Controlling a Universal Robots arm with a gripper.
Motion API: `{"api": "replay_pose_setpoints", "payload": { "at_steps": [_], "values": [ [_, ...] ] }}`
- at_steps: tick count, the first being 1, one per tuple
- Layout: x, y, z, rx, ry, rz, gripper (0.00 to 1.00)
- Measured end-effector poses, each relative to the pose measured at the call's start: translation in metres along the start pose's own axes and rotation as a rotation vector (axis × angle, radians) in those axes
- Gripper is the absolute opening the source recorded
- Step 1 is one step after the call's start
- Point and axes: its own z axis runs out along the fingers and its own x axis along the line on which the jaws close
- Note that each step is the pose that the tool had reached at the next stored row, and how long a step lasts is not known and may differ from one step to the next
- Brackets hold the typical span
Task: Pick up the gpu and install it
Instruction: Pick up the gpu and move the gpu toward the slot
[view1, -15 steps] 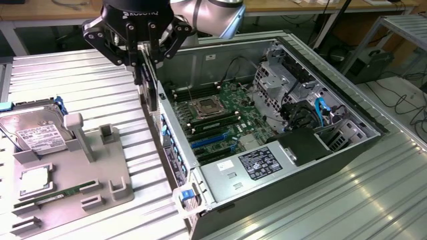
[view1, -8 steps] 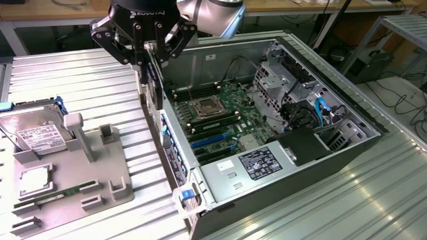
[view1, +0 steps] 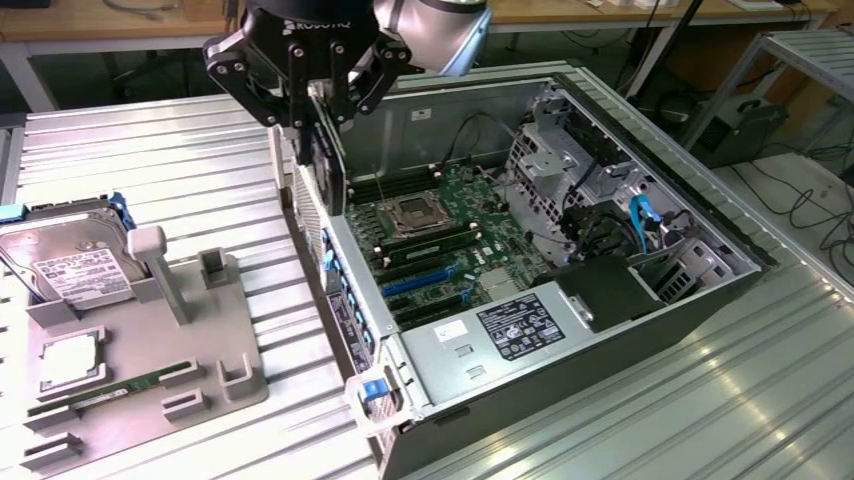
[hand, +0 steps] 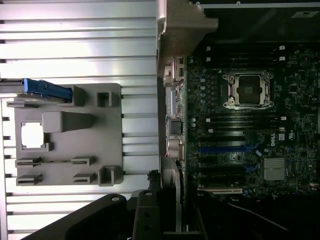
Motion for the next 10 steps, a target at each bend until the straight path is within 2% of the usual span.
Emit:
{"api": "replay_pose_setpoints", "payload": {
  "at_steps": [10],
  "values": [
    [-0.013,0.0003,0.0002,0.0,0.0,0.0,0.28]
  ]
}}
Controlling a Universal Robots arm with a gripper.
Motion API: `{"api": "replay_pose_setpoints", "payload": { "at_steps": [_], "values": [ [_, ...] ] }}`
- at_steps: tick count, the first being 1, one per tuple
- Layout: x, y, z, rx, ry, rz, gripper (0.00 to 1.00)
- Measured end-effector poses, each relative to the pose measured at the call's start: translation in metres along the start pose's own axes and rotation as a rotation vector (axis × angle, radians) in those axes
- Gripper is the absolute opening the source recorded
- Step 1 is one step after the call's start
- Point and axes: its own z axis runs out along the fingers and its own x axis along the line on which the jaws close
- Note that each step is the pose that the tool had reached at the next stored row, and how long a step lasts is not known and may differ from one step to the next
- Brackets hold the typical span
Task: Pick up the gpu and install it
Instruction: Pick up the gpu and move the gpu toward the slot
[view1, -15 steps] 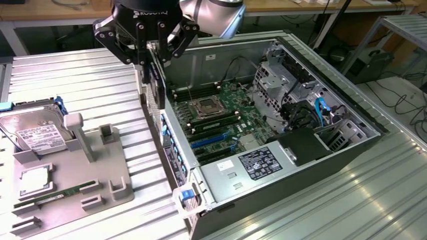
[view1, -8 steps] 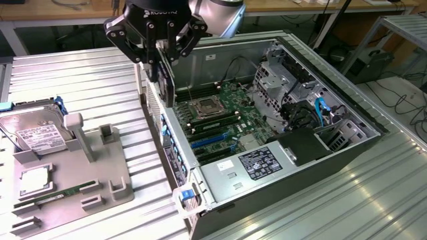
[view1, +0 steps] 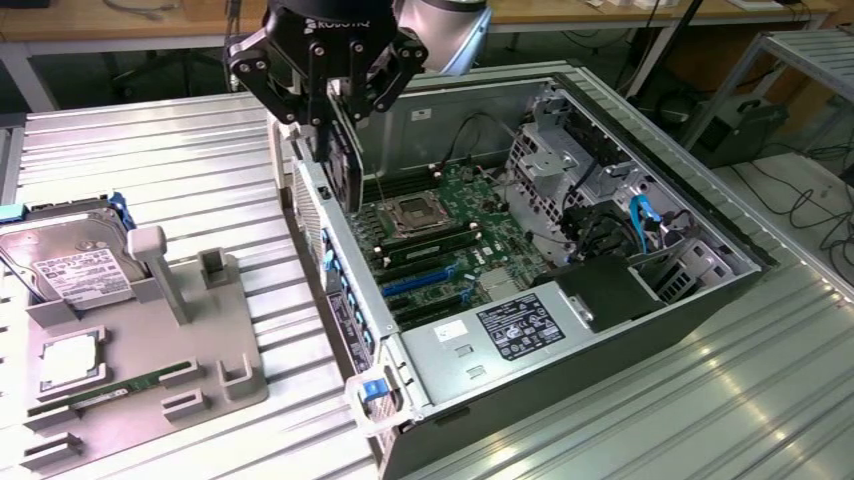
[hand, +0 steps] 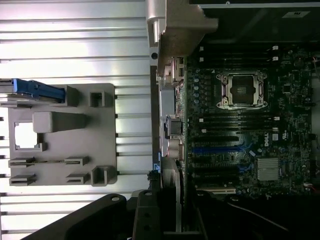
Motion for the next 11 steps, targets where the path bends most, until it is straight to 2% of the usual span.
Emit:
{"api": "replay_pose_setpoints", "payload": {
  "at_steps": [11],
  "values": [
    [-0.012,0.0003,0.0002,0.0,0.0,0.0,0.28]
  ]
}}
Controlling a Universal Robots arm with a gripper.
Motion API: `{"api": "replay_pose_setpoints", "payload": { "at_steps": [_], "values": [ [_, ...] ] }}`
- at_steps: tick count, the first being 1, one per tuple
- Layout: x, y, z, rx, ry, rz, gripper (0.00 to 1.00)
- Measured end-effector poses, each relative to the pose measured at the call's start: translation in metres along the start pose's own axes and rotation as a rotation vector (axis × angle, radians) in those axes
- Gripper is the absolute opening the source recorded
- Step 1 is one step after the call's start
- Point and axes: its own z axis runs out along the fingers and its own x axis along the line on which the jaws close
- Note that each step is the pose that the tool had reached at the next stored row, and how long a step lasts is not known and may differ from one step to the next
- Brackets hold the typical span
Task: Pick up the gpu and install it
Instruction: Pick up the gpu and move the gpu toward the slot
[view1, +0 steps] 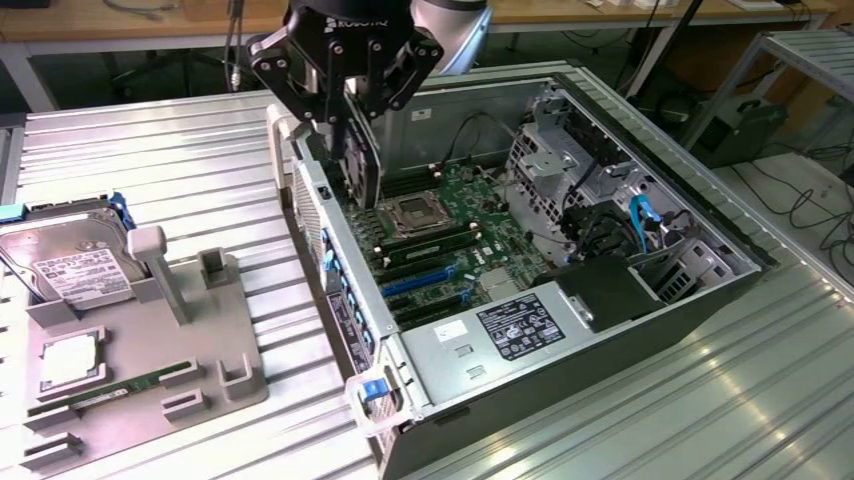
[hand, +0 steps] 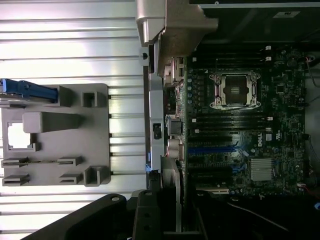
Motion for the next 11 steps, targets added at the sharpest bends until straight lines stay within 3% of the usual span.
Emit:
{"api": "replay_pose_setpoints", "payload": {
  "at_steps": [11],
  "values": [
    [-0.013,0.0003,0.0003,-0.0001,0.0,0.0,0.28]
  ]
}}
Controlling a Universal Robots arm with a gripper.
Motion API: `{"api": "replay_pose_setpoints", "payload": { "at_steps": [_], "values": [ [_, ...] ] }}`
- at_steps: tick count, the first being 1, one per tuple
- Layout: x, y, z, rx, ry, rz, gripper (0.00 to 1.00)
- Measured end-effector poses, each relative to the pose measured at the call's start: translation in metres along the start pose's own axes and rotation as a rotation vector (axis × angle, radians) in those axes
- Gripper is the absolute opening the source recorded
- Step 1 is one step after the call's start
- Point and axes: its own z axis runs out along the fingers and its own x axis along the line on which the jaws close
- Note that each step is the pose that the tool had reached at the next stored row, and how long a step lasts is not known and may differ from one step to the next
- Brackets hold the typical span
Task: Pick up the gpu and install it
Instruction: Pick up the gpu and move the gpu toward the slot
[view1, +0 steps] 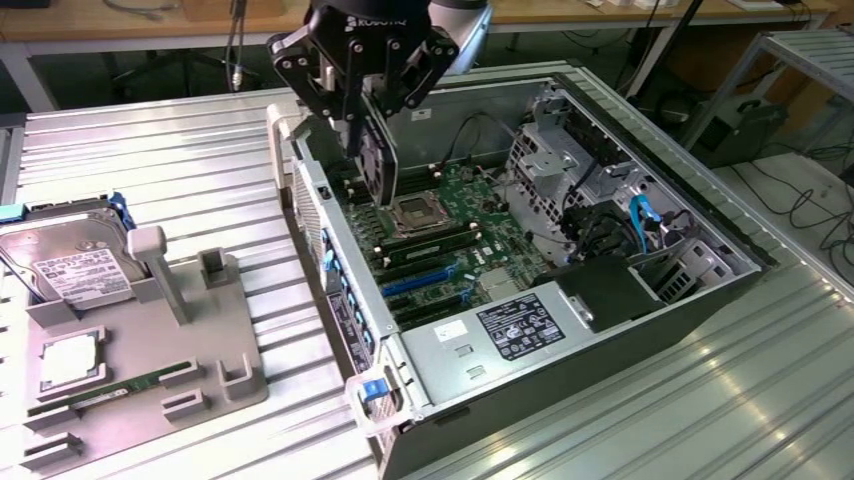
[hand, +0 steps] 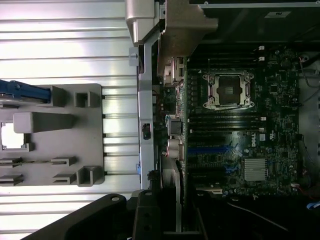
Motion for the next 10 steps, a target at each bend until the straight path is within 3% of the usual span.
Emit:
{"api": "replay_pose_setpoints", "payload": {
  "at_steps": [10],
  "values": [
    [-0.0111,0.0002,0.0003,0.0001,0.0,0.0,0.28]
  ]
}}
